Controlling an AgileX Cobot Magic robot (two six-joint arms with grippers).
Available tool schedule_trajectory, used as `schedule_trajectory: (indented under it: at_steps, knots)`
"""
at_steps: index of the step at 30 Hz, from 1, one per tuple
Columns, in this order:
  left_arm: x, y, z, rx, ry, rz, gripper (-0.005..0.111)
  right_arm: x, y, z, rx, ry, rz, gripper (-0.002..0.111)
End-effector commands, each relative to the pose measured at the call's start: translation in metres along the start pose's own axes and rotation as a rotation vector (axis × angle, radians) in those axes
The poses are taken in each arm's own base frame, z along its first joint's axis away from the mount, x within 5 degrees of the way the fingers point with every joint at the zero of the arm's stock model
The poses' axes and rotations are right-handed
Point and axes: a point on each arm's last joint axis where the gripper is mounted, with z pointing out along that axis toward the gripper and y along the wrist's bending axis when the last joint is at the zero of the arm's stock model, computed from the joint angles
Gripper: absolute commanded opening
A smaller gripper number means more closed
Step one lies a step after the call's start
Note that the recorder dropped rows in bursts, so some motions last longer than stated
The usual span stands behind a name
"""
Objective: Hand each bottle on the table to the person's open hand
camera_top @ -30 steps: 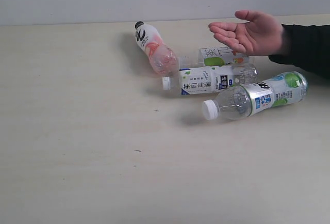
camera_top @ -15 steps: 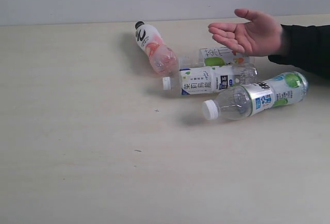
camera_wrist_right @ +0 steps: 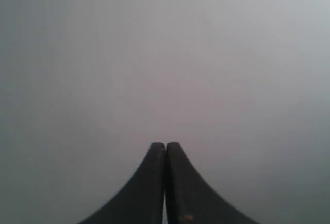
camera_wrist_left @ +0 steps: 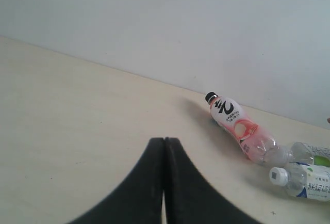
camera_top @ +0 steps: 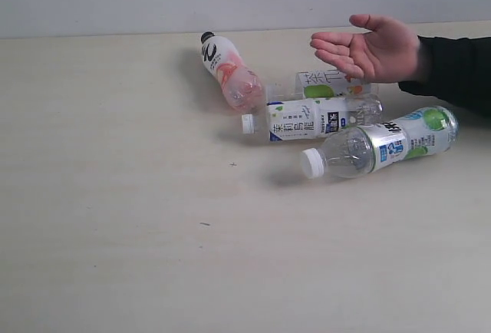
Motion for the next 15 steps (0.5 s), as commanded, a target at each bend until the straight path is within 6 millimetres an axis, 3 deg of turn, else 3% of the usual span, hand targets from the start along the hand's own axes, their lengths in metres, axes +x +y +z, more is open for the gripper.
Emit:
schedule_trajectory:
  at_steps: [1, 4, 7, 12, 15]
  knots:
    - [0.0, 0.0, 0.0, -0.004, -0.002, 0.009, 0.0, 0.021, 0.007, 0.071, -0.124, 0.481, -0.331, 0.0]
    - [0.0, 0.0, 0.0, -0.004, -0.002, 0.009, 0.0, 0.042, 0.007, 0.104, -0.182, 0.726, -0.422, 0.0]
    - [0.0, 0.0, 0.0, -0.004, -0.002, 0.009, 0.0, 0.069, 0.011, 0.124, -0.36, 0.905, -0.662, 0.0]
    - [0.0, 0.0, 0.0, -0.004, -0.002, 0.009, 0.0, 0.126, 0.034, 0.123, -0.957, 1.101, -1.04, 0.0]
    - [0.0, 0.0, 0.0, -0.004, -0.002, 0.009, 0.0, 0.156, 0.05, 0.124, -1.177, 1.137, -1.094, 0.002]
